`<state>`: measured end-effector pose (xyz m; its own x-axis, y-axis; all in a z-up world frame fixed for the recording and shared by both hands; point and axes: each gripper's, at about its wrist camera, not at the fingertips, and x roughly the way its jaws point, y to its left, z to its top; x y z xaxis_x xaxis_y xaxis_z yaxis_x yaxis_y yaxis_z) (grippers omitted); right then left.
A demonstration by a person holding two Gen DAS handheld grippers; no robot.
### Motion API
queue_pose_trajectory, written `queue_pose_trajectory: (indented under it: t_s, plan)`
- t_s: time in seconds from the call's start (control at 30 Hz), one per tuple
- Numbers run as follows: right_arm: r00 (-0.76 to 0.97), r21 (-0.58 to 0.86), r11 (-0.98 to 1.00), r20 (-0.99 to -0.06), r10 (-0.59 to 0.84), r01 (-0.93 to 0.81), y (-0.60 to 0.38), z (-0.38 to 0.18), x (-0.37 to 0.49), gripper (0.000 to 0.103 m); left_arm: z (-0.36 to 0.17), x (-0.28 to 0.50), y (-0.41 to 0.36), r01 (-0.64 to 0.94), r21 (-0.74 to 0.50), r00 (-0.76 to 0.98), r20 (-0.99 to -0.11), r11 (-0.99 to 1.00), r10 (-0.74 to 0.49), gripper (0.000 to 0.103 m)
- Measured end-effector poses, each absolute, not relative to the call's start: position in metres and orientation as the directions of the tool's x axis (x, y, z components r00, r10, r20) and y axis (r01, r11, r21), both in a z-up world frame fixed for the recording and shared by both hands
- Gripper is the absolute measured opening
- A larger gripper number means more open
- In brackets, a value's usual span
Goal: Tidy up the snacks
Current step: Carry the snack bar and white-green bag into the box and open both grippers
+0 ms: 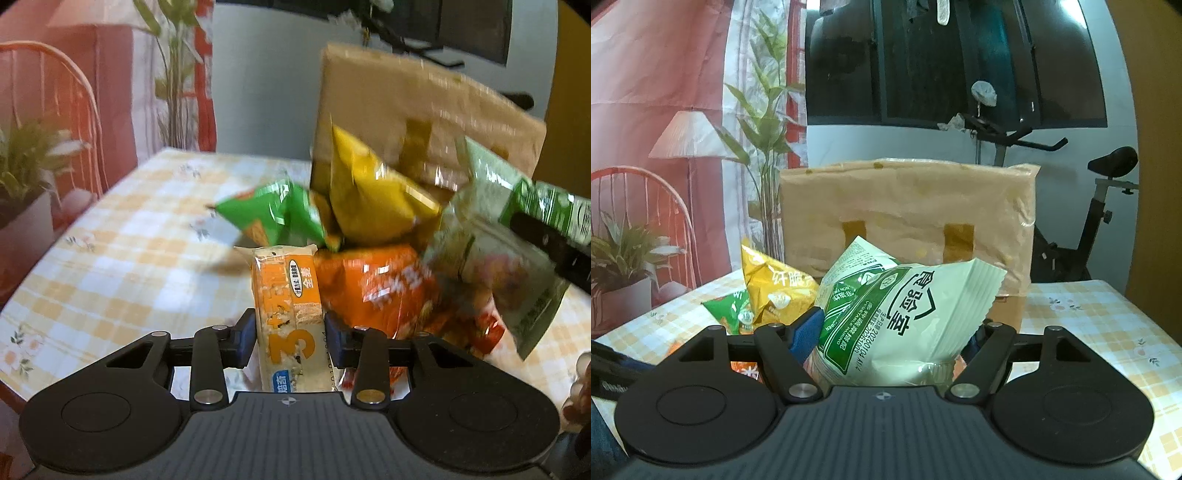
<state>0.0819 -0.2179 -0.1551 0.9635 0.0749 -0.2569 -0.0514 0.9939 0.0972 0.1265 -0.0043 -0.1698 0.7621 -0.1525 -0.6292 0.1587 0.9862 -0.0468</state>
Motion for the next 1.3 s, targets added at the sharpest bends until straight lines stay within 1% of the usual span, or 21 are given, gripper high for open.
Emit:
queue_pose_trajectory:
  t_s: [0.23, 0.33, 0.57, 0.73, 1.03, 1.3]
  plan:
    - [0.972, 0.106, 0.994, -0.229, 0.052, -0.028, -0.222, -0.150, 0.075, 0.074, -0.154, 0.124, -0.007, 0.153, -0.014, 0.809, -0.572, 0.988, -0.134, 0.041]
    - [0.975, 0.107, 0.994, -0.215, 0.049, -0.027, -0.224, -0.147, 0.073, 0.074, -0.142, 0.122, -0.001, 0.153, -0.024, 0.827, -0.545, 0.988, -0.141, 0.041]
    - [0.986, 0.122, 0.992, -0.164, 0.030, -0.010, -0.235, -0.134, 0.067, 0.074, -0.114, 0.126, 0.001, 0.156, -0.015, 0.882, -0.449, 0.988, -0.146, 0.041]
    - [0.992, 0.127, 0.992, -0.125, 0.035, -0.019, -0.240, -0.125, 0.065, 0.073, -0.098, 0.127, -0.006, 0.179, -0.007, 0.902, -0.399, 0.984, -0.167, 0.041]
    - [0.995, 0.131, 0.990, -0.073, 0.067, -0.057, -0.244, -0.111, 0.065, 0.071, -0.086, 0.128, -0.012, 0.212, -0.021, 0.906, -0.370, 0.977, -0.205, 0.041]
    - [0.996, 0.138, 0.987, -0.002, 0.086, -0.085, -0.251, -0.090, 0.068, 0.070, -0.069, 0.139, -0.020, 0.234, -0.022, 0.916, -0.328, 0.972, -0.229, 0.041]
